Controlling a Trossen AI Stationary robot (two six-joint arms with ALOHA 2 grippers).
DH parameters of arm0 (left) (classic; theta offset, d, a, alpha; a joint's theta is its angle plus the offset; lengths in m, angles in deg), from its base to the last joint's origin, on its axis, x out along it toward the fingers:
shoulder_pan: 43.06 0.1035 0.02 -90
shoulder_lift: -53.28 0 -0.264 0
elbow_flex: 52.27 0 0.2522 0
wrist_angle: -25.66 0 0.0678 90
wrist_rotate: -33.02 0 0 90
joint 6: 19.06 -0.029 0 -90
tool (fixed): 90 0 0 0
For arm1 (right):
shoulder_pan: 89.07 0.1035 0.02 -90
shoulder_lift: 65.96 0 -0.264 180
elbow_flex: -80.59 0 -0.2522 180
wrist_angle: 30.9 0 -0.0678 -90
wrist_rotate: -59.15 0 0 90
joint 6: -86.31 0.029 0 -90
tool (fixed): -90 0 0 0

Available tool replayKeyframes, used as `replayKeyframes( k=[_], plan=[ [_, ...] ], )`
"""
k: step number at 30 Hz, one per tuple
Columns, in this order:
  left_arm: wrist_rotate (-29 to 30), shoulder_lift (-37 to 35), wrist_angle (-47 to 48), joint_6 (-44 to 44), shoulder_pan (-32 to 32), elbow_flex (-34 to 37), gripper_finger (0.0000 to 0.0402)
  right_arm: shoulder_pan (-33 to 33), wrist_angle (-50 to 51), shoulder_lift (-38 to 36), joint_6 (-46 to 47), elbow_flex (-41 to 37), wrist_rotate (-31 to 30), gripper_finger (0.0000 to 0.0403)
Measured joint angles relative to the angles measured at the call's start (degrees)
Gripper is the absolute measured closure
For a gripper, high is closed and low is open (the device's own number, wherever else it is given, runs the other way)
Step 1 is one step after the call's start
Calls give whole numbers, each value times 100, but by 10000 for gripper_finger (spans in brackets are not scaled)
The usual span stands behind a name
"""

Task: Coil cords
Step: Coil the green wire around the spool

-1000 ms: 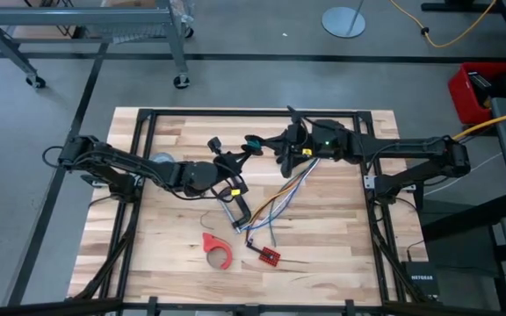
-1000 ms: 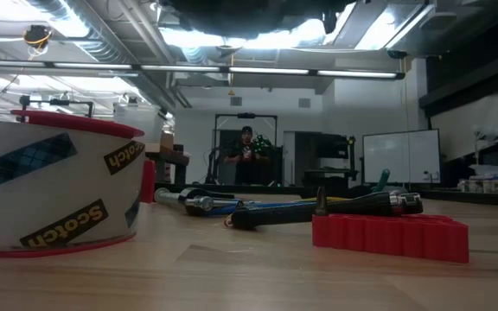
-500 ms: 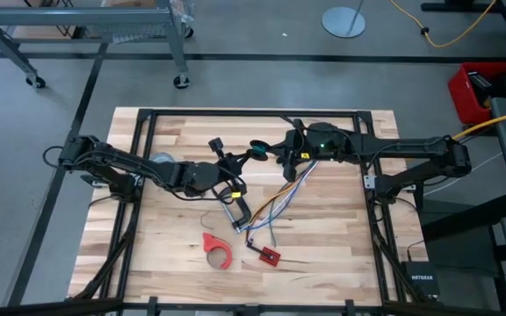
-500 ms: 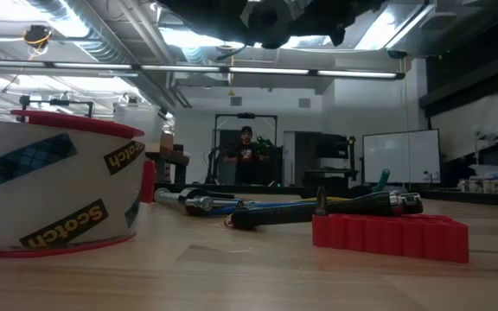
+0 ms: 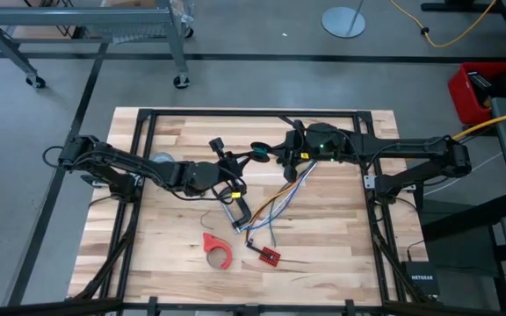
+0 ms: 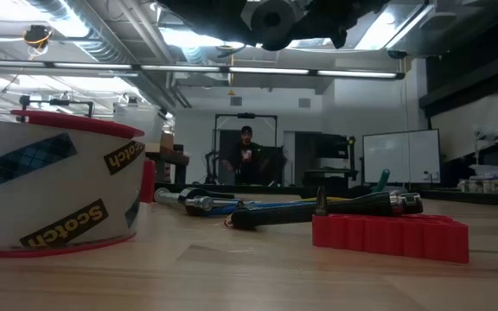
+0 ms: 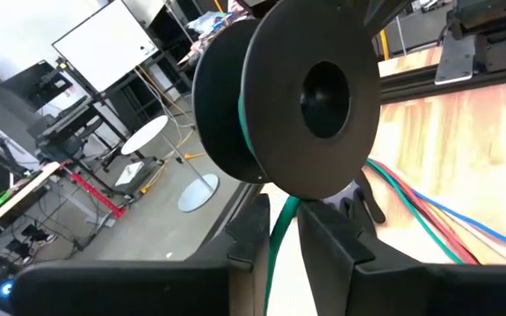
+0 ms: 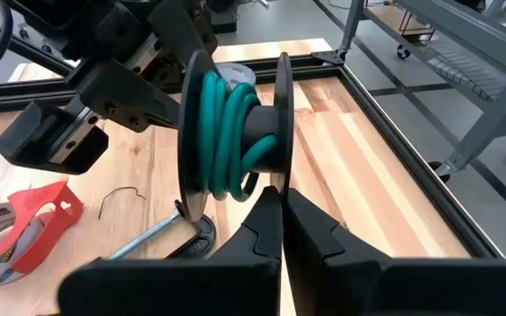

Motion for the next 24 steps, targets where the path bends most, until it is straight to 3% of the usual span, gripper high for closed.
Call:
replayKeyframes(
  k=[10,24],
  plan=[
    [80,-13,690,268,-4,-7,327,-2,352,12,-1,-15,15,400],
    [68,-13,802,649,-9,-9,330,-4,607,12,66,-15,-7,400]
  ],
)
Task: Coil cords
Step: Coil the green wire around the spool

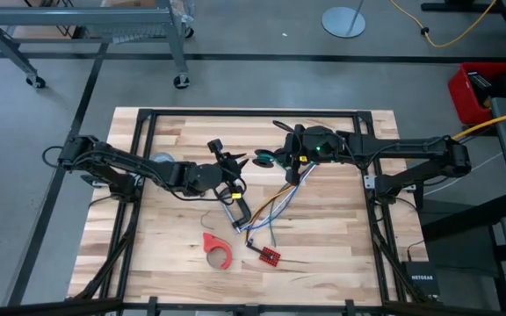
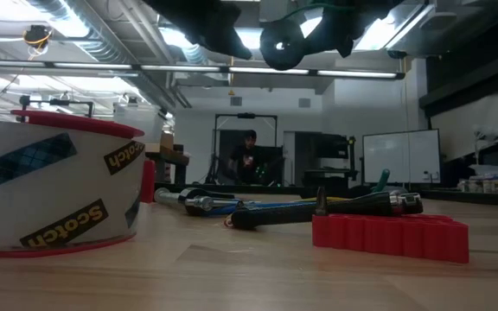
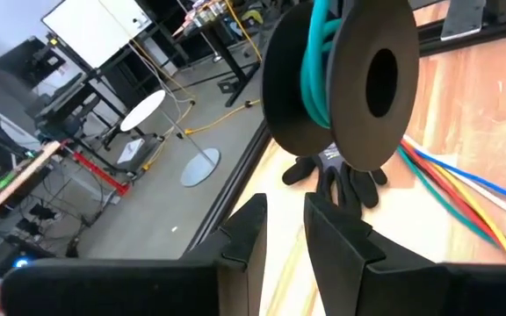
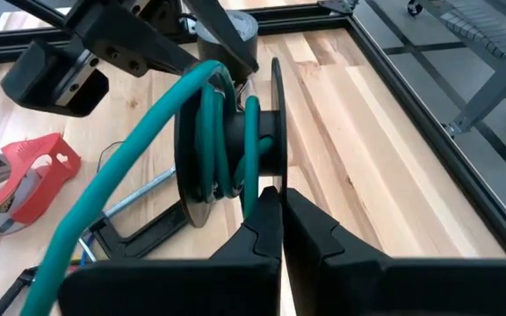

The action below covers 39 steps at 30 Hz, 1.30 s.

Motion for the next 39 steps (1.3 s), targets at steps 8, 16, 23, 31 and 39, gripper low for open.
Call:
replayKeyframes(
  k=[8,16,23,31,39],
  plan=[
    [-28,0,636,1351,-243,0,329,0,-62,0,-2,0,-389,400],
    [-1034,61,-633,1286,-512,-2,329,0,-672,77,70,2,-1163,400],
    [-1266,348,-2001,1221,-427,-2,329,4,-1609,240,21,2,-769,400],
    [-1257,407,-3405,1412,-274,-2,329,4,-2261,254,-77,2,-515,400],
    [-1263,407,-3880,1550,-64,-2,329,4,-3101,471,-219,2,-603,400]
  ],
)
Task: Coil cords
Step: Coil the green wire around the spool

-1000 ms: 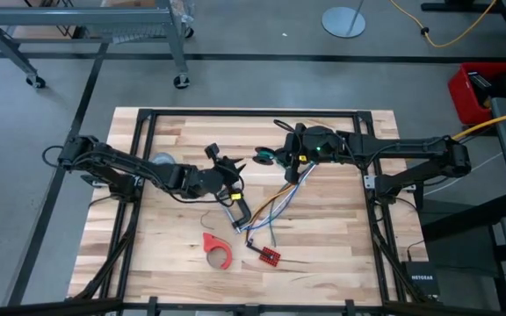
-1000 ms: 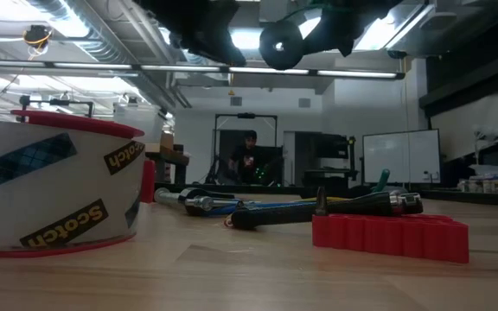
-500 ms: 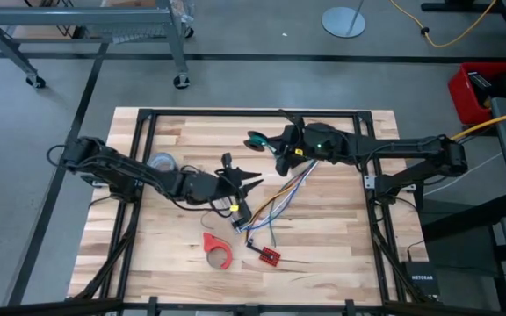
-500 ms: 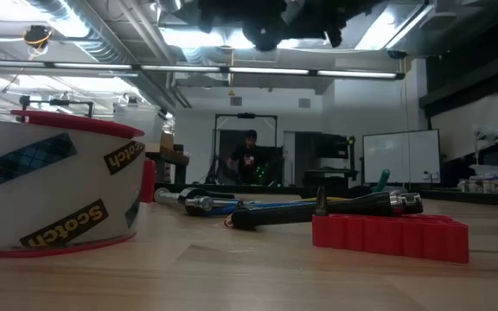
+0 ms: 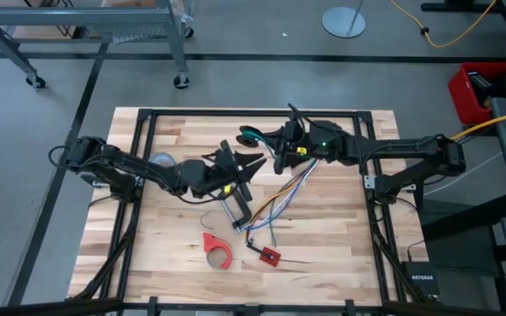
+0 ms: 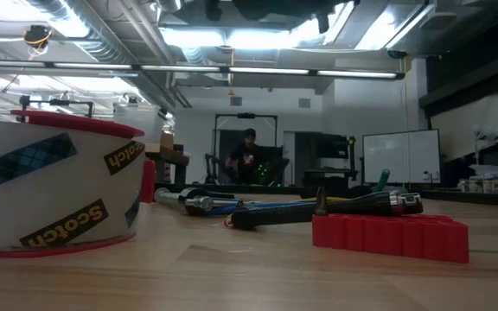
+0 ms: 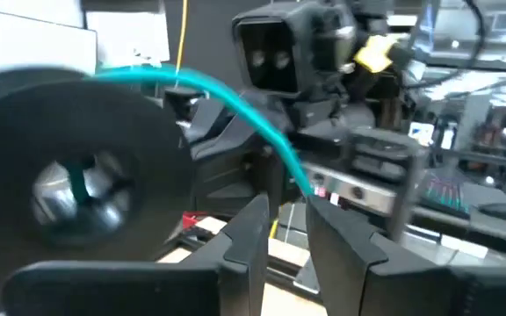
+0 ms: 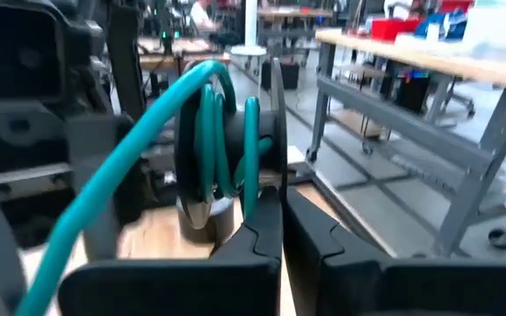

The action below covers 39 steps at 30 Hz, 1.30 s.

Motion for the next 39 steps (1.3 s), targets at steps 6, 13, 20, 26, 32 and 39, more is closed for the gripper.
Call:
replayKeyframes(
  k=[6,13,20,26,32,39],
  plan=[
    [-173,0,4,58,46,0,329,0,-491,336,-185,0,4,400],
    [-254,0,1,-51,35,0,329,-4,-800,456,-319,-2,2,400],
    [-256,0,-1,-51,35,0,333,-4,-908,456,-318,-2,51,400],
    [-256,0,0,-211,35,0,377,-2,-982,456,-312,-2,91,400],
    [-254,0,5,-260,35,2,397,0,-1020,456,-308,-2,92,400],
    [-250,0,129,-283,-13,2,400,-2,-1001,447,-314,-2,96,400]
  ],
)
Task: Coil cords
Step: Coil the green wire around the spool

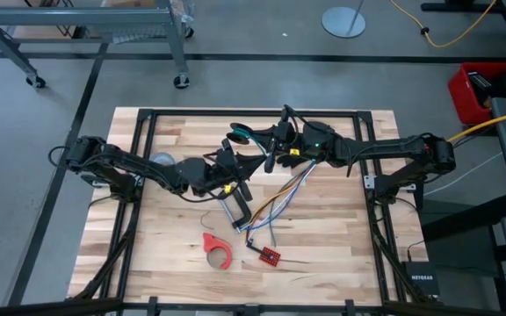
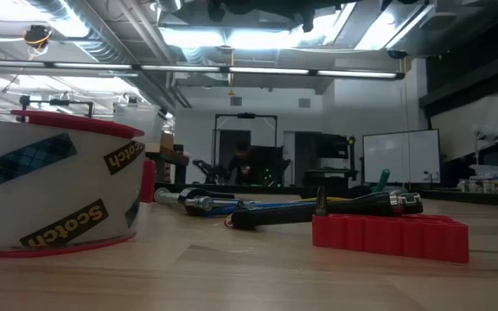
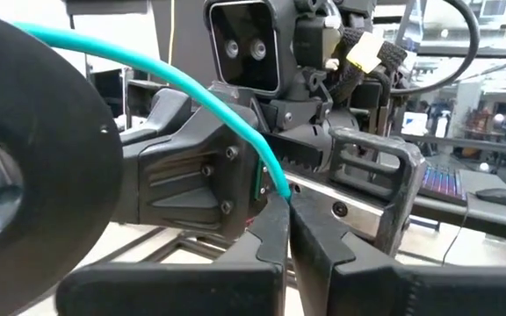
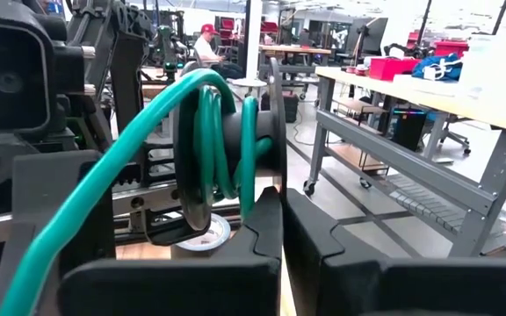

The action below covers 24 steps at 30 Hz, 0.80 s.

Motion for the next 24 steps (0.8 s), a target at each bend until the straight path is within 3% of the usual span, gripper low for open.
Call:
replayKeyframes(
  k=[11,24],
  plan=[
    [784,-4,919,-12,-199,0,402,0,192,-291,17,-7,127,400],
    [1936,-4,1568,-520,-337,2,401,2,1832,-875,385,-4,511,400]
  ],
)
